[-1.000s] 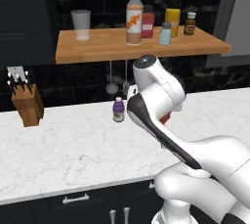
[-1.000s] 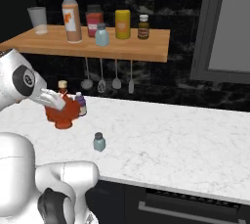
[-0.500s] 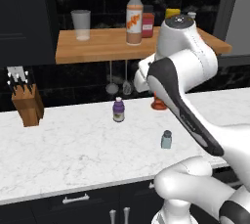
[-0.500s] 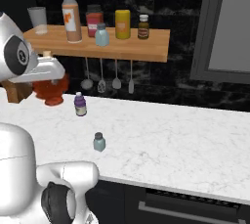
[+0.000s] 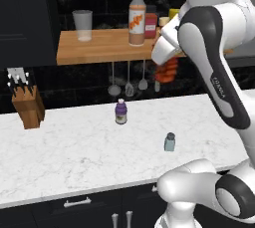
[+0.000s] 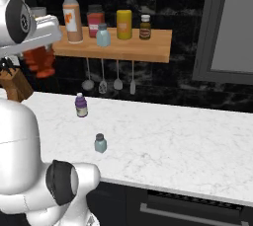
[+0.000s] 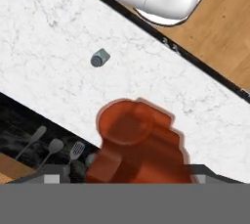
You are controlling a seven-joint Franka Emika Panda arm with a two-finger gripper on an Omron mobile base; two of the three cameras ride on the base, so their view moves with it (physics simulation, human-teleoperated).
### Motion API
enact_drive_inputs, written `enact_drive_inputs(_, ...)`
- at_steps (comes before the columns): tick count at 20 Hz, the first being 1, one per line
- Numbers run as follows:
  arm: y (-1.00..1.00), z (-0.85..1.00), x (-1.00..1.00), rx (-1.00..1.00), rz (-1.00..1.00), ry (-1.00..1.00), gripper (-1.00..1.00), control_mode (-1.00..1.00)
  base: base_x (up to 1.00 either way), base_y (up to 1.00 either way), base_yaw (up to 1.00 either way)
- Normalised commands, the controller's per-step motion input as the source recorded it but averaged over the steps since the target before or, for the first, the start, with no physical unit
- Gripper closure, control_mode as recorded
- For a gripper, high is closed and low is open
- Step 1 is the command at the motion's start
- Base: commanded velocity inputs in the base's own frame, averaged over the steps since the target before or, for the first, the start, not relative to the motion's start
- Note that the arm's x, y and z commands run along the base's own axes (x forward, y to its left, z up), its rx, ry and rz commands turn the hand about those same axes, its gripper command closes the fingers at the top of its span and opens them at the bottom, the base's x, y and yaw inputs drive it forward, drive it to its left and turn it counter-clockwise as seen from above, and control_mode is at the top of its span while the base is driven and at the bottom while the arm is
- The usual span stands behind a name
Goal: Put the shaker and condiment bottle from the counter next to their counterparts in the cabinet.
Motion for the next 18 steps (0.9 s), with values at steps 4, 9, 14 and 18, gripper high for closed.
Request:
enact_drive_inputs(4,0.11,0.47,-0.13,-0.14,0.22,-0.12,1.0,-1.0,0.0,0.0,0.0)
enact_drive_inputs(9,0.02,0.36,0.01,-0.06,0.03,-0.02,1.0,-1.0,0.0,0.0,0.0)
enact_drive_inputs(14,0.29,0.16,0.05,0.01,0.0,0.0,1.0,-1.0,0.0,0.0,0.0)
enact_drive_inputs(18,0.48,-0.01,0.14,0.01,0.0,-0.06,1.0,-1.0,0.0,0.0,0.0)
